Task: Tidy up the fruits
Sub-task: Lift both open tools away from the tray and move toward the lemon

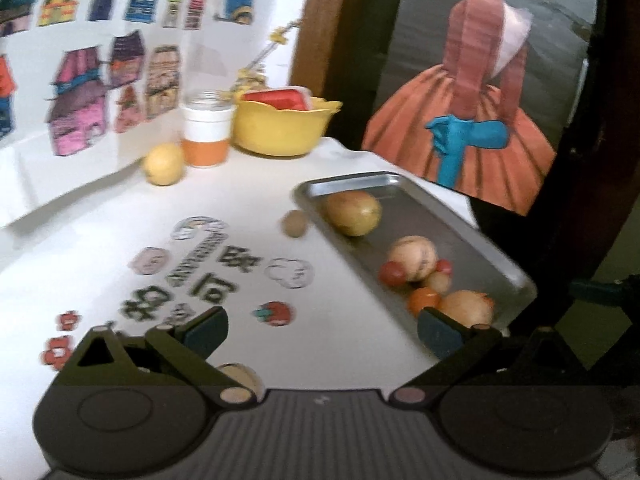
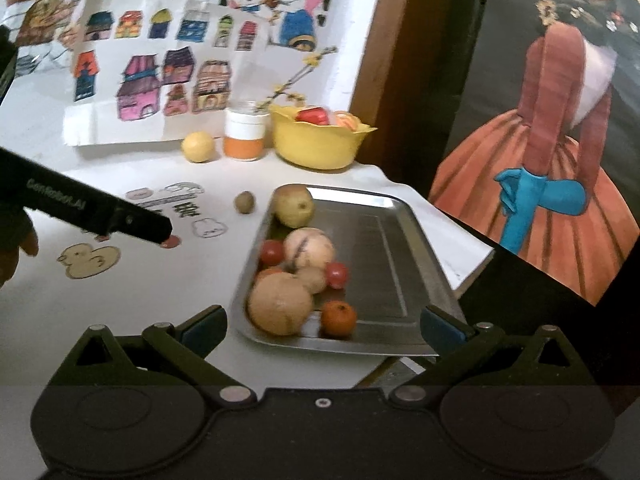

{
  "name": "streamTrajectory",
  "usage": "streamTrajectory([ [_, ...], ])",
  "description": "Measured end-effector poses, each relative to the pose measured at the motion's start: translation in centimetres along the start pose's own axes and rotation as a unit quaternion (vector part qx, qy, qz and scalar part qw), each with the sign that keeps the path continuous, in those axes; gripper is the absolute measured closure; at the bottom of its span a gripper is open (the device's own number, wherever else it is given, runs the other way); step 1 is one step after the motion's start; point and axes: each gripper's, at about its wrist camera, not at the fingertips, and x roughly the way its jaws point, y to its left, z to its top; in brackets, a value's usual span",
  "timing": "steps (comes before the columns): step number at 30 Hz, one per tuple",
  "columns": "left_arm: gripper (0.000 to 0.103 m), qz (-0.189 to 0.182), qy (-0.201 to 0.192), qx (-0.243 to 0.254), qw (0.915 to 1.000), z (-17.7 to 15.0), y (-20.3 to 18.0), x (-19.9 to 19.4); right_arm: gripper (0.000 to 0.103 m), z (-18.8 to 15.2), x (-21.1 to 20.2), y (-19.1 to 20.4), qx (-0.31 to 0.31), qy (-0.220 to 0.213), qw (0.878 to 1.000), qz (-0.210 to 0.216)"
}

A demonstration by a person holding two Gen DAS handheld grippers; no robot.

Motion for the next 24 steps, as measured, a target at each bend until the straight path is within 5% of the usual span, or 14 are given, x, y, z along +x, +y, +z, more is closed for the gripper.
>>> streamTrajectory([
  [24, 0.0, 0.101, 0.005, -0.053, 0.9934, -1.4, 11.7, -4.6, 0.001, 4.9, 0.2, 9.9, -0.087, 0.002, 0.99, 0.111],
])
